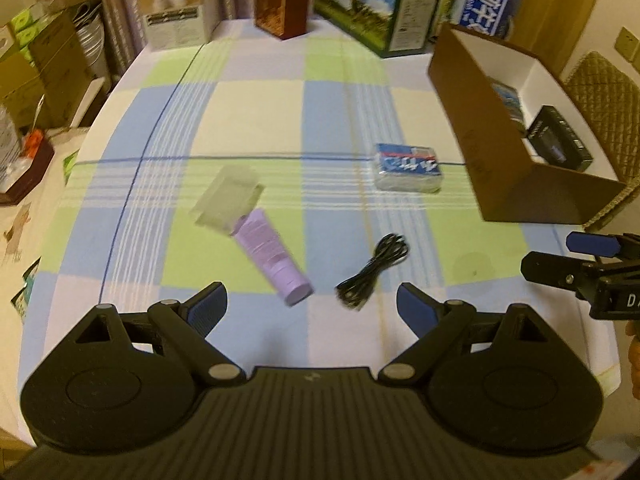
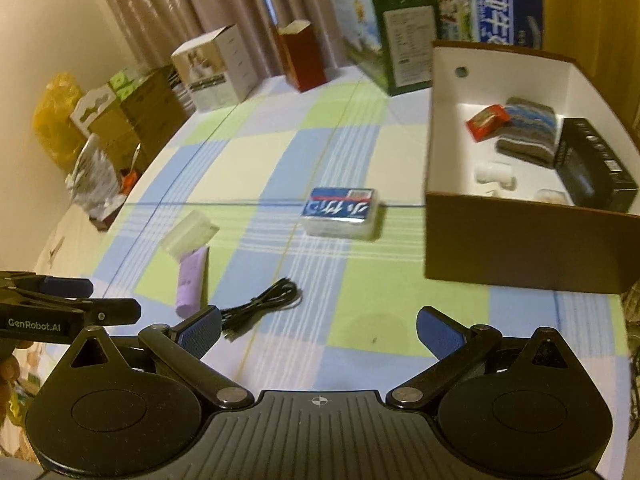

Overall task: Organize objects
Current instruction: 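Lower the right tool onto the black cable and close on it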

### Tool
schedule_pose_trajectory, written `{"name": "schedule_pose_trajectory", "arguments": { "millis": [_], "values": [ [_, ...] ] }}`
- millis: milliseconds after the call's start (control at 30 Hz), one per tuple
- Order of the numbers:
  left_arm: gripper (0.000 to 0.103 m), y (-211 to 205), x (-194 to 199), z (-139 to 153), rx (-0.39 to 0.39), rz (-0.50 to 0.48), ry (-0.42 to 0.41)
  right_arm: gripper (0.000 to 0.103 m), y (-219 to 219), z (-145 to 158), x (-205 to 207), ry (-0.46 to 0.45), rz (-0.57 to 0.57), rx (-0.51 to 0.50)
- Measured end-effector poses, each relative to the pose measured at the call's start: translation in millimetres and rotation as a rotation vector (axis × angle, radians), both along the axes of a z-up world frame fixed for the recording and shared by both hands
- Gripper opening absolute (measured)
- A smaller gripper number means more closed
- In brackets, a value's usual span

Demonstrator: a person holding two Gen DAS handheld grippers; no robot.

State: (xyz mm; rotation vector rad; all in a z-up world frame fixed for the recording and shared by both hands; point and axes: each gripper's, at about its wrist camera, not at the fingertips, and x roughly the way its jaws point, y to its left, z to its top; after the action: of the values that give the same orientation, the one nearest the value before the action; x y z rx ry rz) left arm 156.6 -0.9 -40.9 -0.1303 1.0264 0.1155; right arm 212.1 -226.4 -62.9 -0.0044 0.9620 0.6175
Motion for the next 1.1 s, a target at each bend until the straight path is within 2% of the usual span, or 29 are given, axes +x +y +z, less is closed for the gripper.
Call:
{"name": "schedule_pose_trajectory", "arguments": {
  "millis": [400, 733, 900, 967, 1100],
  "values": [
    [0.09, 24.8, -4.9, -14.8, -0.006, 0.05, 0.041, 0.101, 36.8, -21.5, 1.7, 0.051, 0.055, -0.026],
    [0.09, 40.3, 1.1, -28.1, -0.01, 0.063, 0.056, 0.101, 59.8, -40.6, 12.0, 0.132, 0.025, -0.012],
    [0.09, 46.5, 5.0, -35.4, -0.011, 0.06, 0.065, 0.101, 70.0, -45.8, 15.1, 0.141, 0.009, -0.013],
    [0.09, 49.5, 7.1, -38.9, -0.013, 0.057, 0.071, 0.098, 73.7, -48.3, 16.9, 0.144, 0.001, -0.013],
    [0.089, 53.2, 11.3, -45.5, -0.011, 0.044, 0.084, 0.085, 81.5, -55.0, 21.2, 0.153, -0.014, -0.013]
  ]
}}
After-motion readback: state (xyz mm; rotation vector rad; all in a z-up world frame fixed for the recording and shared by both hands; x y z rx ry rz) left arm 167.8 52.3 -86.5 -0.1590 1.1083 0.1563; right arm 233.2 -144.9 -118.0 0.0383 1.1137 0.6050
